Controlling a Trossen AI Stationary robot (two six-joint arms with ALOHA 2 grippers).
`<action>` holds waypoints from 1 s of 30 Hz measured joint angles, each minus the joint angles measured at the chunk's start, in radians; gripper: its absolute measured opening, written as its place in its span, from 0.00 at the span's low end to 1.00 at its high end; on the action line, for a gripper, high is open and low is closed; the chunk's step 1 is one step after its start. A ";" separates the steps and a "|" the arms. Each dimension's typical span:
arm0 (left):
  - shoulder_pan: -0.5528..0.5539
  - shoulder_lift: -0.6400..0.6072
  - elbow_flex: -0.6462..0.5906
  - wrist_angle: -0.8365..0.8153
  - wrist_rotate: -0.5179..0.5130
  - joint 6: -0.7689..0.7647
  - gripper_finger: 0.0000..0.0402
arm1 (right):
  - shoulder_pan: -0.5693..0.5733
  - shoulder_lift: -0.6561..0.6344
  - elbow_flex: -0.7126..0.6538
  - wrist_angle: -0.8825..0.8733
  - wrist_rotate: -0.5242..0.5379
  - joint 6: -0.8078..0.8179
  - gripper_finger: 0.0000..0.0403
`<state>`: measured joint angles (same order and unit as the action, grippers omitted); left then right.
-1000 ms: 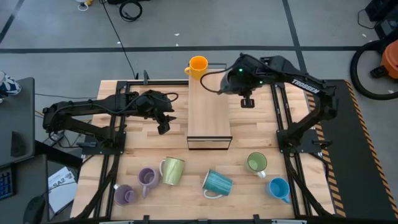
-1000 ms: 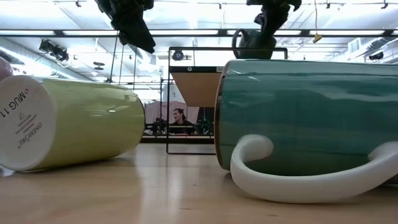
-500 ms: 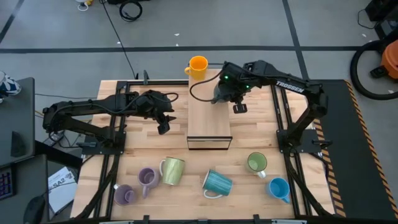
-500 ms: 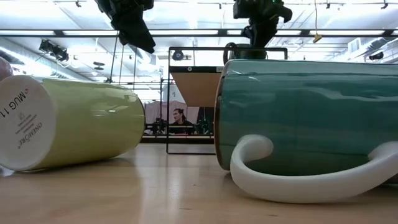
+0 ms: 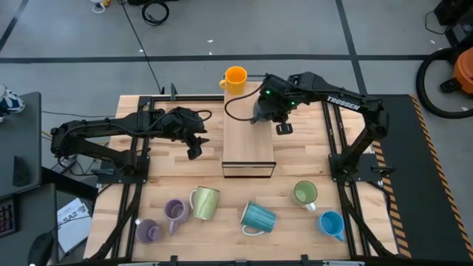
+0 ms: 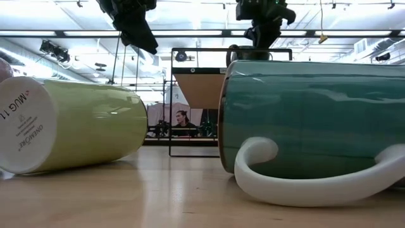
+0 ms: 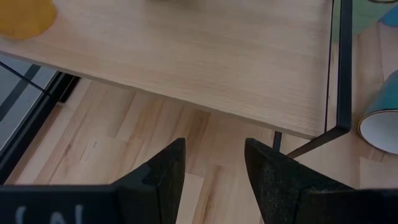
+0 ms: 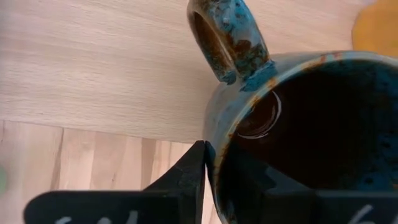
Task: Place coffee mugs
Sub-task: Put the dark green mug on the shelf
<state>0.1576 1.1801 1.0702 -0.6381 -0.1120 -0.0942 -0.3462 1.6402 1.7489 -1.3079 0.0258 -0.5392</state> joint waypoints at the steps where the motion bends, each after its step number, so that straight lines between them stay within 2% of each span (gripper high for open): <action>1: 0.000 0.000 0.000 0.000 0.000 0.000 0.43 | 0.000 0.000 0.000 0.001 0.001 0.000 0.18; 10: 0.000 0.000 0.000 0.000 0.000 0.000 0.43 | 0.000 0.000 0.000 0.000 0.006 0.000 0.23; 22: 0.000 0.000 0.000 0.000 0.000 0.000 0.43 | 0.000 0.001 0.000 0.051 0.007 0.001 0.37; 30: 0.000 0.000 0.000 0.000 0.000 0.000 0.43 | 0.000 0.001 0.000 0.102 0.011 0.005 0.38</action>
<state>0.1575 1.1801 1.0702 -0.6382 -0.1120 -0.0940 -0.3466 1.6413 1.7485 -1.2057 0.0365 -0.5342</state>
